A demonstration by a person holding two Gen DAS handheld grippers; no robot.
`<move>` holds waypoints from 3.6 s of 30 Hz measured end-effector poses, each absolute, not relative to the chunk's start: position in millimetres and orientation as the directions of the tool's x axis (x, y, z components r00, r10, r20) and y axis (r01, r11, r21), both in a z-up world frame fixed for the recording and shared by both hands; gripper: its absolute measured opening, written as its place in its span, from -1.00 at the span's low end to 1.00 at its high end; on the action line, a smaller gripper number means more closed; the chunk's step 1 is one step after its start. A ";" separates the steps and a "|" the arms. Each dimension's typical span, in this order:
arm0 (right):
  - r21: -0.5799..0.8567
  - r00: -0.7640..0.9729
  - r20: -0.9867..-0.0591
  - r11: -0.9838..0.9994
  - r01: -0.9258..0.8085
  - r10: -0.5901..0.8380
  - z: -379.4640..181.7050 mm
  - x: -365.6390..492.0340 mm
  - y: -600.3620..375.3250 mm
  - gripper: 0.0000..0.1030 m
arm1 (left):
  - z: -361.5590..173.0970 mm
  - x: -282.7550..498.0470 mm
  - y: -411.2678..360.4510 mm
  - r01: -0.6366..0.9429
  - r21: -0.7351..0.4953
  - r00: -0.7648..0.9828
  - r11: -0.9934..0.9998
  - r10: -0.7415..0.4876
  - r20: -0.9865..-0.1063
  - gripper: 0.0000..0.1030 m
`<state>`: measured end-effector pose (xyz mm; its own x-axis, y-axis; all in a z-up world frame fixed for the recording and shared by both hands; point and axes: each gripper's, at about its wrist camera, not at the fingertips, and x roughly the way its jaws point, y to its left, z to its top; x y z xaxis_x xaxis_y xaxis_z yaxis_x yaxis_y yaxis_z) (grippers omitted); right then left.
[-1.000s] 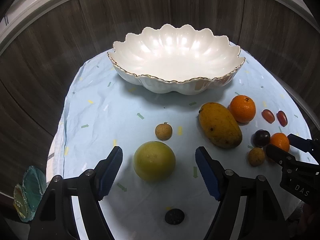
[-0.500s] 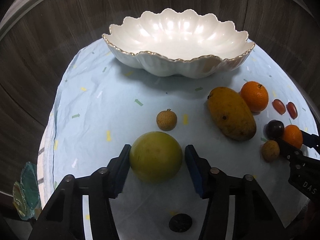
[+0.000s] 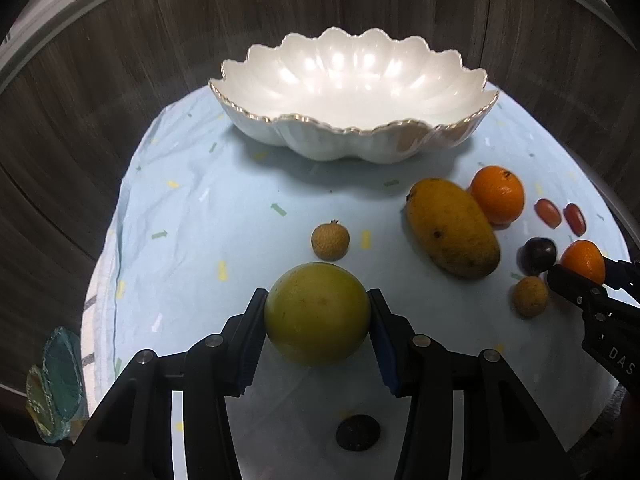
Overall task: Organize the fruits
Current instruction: 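Lift the green fruit with the left gripper while the right gripper carries the mandarin over the bowl, then open the left gripper over the bowl while the right gripper releases the mandarin into it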
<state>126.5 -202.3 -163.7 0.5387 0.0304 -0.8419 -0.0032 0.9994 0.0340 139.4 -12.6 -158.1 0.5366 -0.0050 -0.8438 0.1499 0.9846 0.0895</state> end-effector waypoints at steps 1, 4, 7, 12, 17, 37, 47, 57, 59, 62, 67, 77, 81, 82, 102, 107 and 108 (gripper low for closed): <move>0.034 0.543 -0.839 0.999 -0.004 0.031 -161.9 125.3 -202.1 -0.16 | -155.3 138.3 -12.9 0.151 0.089 0.539 0.985 -0.006 -0.843 -0.07; 0.038 0.557 -0.830 0.999 -0.003 0.033 -155.3 122.1 -202.5 -0.16 | -145.9 133.8 -14.0 0.155 0.089 0.554 0.984 -0.012 -0.833 -0.07; 0.041 0.573 -0.819 0.999 -0.001 0.034 -147.4 119.1 -203.2 -0.16 | -137.1 130.6 -15.3 0.154 0.091 0.563 0.984 -0.011 -0.827 -0.07; 0.048 0.595 -0.803 0.999 -0.006 0.043 -134.7 115.7 -203.6 -0.16 | -121.0 125.8 -14.5 0.150 0.080 0.574 0.985 -0.021 -0.819 -0.07; 0.055 0.616 -0.786 0.998 -0.021 0.056 -123.3 111.0 -202.2 -0.16 | -105.4 122.7 -14.7 0.150 0.084 0.598 0.985 -0.023 -0.802 -0.07; 0.058 0.700 -0.707 0.995 -0.080 0.097 -75.9 159.9 -200.3 -0.16 | -59.0 161.3 -13.0 0.154 0.054 0.640 0.987 -0.058 -0.766 -0.07; 0.051 0.717 -0.688 0.993 -0.107 0.112 -64.7 194.6 -198.2 -0.16 | -49.6 194.9 -12.0 0.136 0.045 0.650 0.990 -0.055 -0.758 -0.07; 0.055 0.711 -0.692 0.991 -0.124 0.127 -61.5 230.9 -198.0 -0.16 | -50.0 224.5 -10.4 0.134 0.042 0.648 0.990 -0.056 -0.759 -0.07; 0.048 0.709 -0.694 0.991 -0.126 0.124 -62.0 237.7 -196.9 -0.16 | -52.5 231.5 -9.5 0.130 0.040 0.642 0.991 -0.054 -0.764 -0.07; 0.038 0.708 -0.696 0.991 -0.130 0.119 -62.2 248.2 -195.6 -0.16 | -56.3 242.8 -8.7 0.127 0.034 0.634 0.991 -0.055 -0.772 -0.07; 0.031 0.700 -0.704 0.990 -0.134 0.117 -64.4 263.7 -194.2 -0.16 | -62.5 259.9 -7.2 0.119 0.016 0.613 0.993 -0.061 -0.788 -0.07; 0.028 0.661 -0.742 0.990 -0.141 0.115 -75.7 288.1 -190.6 -0.16 | -81.3 282.3 -4.8 0.112 -0.003 0.563 0.994 -0.066 -0.824 -0.07; 0.028 0.643 -0.757 0.989 -0.145 0.116 -81.8 292.3 -189.1 -0.16 | -87.3 285.5 -4.2 0.114 -0.006 0.546 0.994 -0.067 -0.835 -0.07; 0.031 0.636 -0.762 0.989 -0.147 0.119 -83.5 293.4 -188.5 -0.16 | -88.4 285.7 -4.2 0.116 -0.005 0.543 0.993 -0.068 -0.837 -0.07; 0.048 0.625 -0.771 0.990 -0.135 0.122 -84.5 290.7 -190.0 0.29 | -88.5 279.9 -11.9 0.130 0.031 0.535 0.991 -0.044 -0.843 0.29; 0.054 0.644 -0.755 0.990 -0.132 0.127 -77.4 284.4 -191.9 0.40 | -77.2 277.6 -9.2 0.125 0.034 0.555 0.992 -0.042 -0.830 0.43; 0.054 0.649 -0.750 0.990 -0.130 0.127 -75.4 282.7 -192.2 0.45 | -75.1 276.8 -8.9 0.123 0.037 0.560 0.992 -0.038 -0.828 0.47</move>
